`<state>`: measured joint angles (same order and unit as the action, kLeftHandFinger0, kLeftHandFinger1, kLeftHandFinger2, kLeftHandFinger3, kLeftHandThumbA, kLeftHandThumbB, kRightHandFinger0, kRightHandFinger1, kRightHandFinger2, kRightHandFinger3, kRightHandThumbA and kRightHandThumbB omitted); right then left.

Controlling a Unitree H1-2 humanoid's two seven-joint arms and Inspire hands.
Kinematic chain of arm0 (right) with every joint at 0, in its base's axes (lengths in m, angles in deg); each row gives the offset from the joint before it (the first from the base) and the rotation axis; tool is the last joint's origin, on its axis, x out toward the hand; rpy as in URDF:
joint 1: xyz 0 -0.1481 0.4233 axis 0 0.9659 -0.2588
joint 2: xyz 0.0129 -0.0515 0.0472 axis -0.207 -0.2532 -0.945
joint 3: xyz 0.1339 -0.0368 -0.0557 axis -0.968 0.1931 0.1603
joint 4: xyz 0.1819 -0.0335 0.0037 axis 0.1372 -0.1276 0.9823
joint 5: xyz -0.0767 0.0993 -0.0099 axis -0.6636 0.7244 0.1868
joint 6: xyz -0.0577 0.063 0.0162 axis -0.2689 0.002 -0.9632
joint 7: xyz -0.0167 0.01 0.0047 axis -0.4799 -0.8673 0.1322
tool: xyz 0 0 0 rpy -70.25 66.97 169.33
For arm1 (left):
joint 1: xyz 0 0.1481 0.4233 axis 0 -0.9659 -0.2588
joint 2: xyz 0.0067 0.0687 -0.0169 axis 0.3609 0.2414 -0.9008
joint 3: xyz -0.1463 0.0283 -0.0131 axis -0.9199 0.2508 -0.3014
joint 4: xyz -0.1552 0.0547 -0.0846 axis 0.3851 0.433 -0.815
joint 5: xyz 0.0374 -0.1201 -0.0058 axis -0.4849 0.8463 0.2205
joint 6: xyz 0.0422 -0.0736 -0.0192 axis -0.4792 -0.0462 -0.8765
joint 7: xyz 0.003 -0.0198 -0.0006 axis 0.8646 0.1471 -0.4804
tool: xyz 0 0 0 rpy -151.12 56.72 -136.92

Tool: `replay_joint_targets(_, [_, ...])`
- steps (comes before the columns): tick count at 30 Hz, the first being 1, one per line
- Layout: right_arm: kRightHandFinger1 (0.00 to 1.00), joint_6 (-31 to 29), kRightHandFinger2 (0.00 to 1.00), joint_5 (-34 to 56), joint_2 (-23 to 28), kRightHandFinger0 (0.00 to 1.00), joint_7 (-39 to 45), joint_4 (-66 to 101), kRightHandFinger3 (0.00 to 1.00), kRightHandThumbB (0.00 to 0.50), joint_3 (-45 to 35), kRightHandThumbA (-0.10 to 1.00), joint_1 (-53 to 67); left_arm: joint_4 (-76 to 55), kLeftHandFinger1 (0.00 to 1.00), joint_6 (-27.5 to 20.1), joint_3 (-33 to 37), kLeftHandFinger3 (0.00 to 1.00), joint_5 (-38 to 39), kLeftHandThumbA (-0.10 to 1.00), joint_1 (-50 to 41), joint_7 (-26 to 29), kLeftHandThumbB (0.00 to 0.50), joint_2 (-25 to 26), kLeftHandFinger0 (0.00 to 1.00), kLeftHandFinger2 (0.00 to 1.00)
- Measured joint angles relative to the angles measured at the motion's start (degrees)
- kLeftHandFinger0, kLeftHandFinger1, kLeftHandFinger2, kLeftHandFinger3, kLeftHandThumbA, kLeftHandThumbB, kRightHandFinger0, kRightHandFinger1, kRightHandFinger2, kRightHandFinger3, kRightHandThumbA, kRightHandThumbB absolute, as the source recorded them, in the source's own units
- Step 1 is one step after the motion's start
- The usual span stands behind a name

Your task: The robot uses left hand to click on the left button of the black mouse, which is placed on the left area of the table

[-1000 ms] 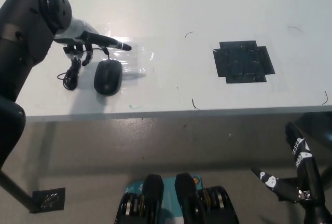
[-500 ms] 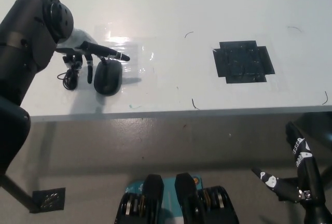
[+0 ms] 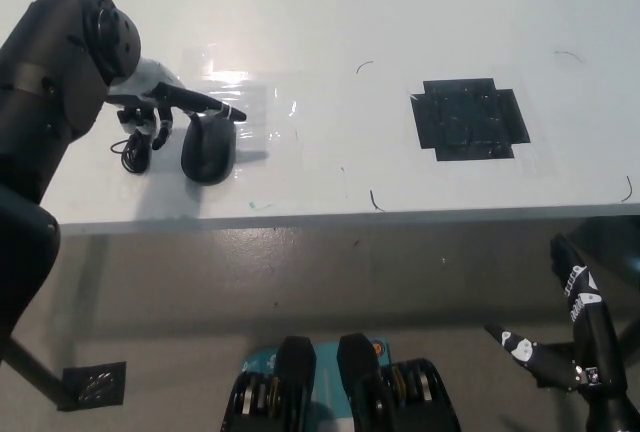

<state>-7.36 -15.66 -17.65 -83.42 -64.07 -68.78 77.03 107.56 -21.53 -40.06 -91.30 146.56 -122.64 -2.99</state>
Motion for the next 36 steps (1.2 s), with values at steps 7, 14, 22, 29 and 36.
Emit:
replay_joint_targets(7, [1.00,-0.02,1.00,-0.02,0.00,1.00,0.00,0.17,1.00,0.096,0.00,1.00,-0.02,0.02,0.00,-0.56,-0.08,1.00,-0.38,1.00,-0.22,0.30,0.289,-0.06,0.00,0.24])
replay_joint_targets(14, [1.00,-0.06,1.00,-0.13,0.00,1.00,0.01,0.17,1.00,0.100,0.00,1.00,-0.04,0.26,0.01,-1.43,-0.27,0.93,-0.44,1.00,-0.71,1.40,0.321,-0.10,0.00,0.28])
replay_joint_targets(22, [1.00,-0.07,1.00,-0.18,-0.02,1.00,0.00,0.15,1.00,0.077,0.00,1.00,-0.03,0.77,0.12,-1.85,-0.57,1.00,-0.39,1.00,-0.66,2.82,0.305,-0.26,0.00,0.46])
replay_joint_targets(29, [1.00,-0.08,1.00,-0.39,-0.09,1.00,-0.01,0.08,1.00,0.079,0.02,0.99,0.01,-5.44,0.00,0.96,-5.85,1.00,1.51,1.00,-0.19,-0.36,0.307,1.59,0.00,0.17])
replay_joint_targets(36, [1.00,-0.06,1.00,-0.39,-0.09,1.00,0.02,-0.39,1.00,0.086,0.02,1.00,0.29,-19.20,0.00,5.11,-11.32,1.00,4.18,1.00,-0.23,-3.93,0.336,6.02,0.00,0.09])
